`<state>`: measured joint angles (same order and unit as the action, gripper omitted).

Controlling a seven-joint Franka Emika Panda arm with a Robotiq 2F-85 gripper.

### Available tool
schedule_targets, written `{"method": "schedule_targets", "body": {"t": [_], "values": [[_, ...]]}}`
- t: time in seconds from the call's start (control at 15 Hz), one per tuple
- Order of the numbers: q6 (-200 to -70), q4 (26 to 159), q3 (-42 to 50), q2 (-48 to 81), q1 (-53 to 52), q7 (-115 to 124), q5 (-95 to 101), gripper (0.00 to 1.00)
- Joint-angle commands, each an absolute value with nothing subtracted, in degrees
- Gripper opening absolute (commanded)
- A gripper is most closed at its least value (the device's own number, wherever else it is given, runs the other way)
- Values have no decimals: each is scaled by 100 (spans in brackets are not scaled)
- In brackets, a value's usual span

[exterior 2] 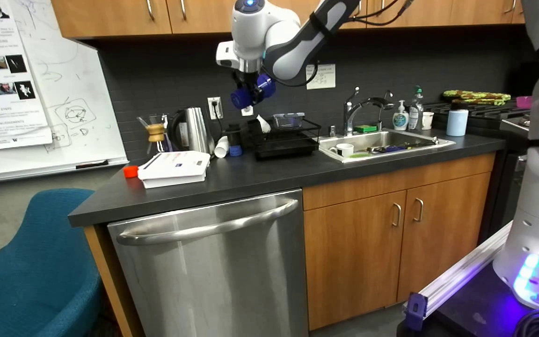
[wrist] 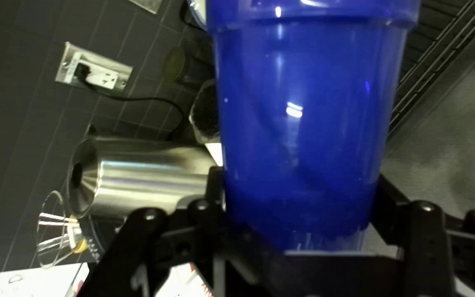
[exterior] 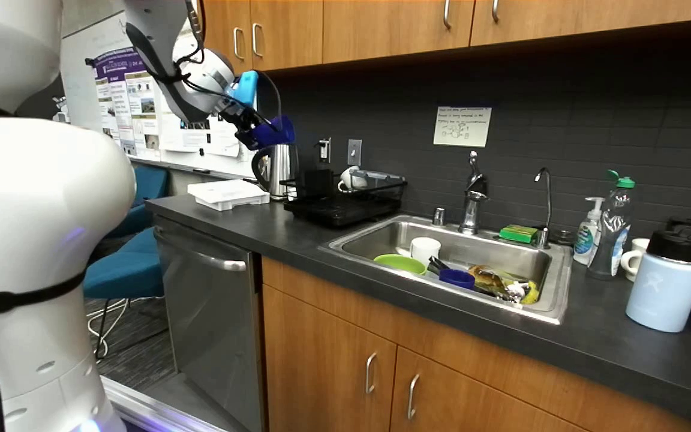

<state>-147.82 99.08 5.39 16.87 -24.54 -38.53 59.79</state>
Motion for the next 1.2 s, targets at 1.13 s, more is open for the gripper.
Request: {"method": "schedule_targets", "body": {"t": [1.13], "values": [[-11970,11531,-1060,1491,-1945,522,13088,55]]}}
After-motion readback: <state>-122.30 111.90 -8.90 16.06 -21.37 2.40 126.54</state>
